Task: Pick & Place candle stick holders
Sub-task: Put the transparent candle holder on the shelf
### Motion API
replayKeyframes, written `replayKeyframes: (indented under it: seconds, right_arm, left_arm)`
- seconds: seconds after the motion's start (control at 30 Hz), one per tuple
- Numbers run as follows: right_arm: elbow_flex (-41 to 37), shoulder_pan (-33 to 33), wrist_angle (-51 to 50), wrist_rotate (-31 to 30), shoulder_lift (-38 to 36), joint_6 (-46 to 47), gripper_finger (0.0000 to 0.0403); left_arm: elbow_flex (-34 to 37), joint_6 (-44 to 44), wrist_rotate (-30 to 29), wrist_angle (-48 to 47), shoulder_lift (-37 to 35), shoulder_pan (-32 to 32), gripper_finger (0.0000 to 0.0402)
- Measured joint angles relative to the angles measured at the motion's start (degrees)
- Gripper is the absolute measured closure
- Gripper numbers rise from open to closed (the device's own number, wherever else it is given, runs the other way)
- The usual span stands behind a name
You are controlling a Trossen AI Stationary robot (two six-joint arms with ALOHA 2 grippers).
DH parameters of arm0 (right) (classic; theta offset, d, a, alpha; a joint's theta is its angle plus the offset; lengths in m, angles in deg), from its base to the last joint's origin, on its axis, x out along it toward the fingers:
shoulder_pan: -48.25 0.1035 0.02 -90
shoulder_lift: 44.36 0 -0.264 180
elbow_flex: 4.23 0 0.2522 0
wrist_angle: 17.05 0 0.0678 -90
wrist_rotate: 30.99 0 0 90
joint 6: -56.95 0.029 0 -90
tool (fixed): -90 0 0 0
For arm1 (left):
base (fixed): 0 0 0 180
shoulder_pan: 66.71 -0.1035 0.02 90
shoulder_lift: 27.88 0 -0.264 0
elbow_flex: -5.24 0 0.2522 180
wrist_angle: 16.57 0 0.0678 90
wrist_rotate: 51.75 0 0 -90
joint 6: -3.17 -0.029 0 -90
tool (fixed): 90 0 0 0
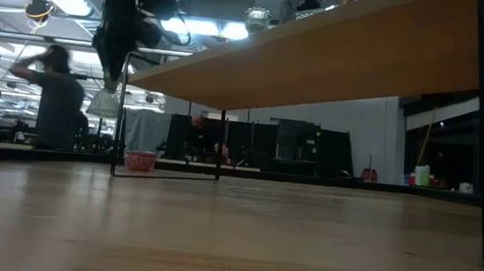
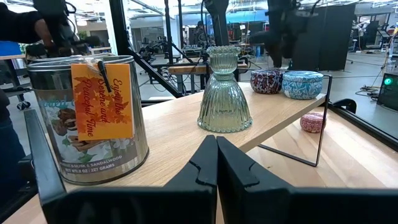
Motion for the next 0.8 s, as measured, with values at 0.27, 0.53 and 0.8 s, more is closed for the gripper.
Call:
replayKeyframes:
  seconds: [0.27,0.53,0.8]
  right_arm:
    - [0.00,-0.02,0.01,0.00,0.00,0.00,0.0402]
    - [0.00,-0.02,0.00,0.00,0.00,0.00,0.0402]
    - [-0.01,-0.02,0.00,0.00,0.00,0.00,0.0402]
  left_arm:
    - [-7.24,0.71,-0.25,-3.69,0.00,4.16,0.0226]
    - [-14.49,0.91,-0.28,-7.80,-0.02,9.28,0.0226]
    - [-20.38,0.94,2.21,-8.16,-0.07,16.81,0.0226]
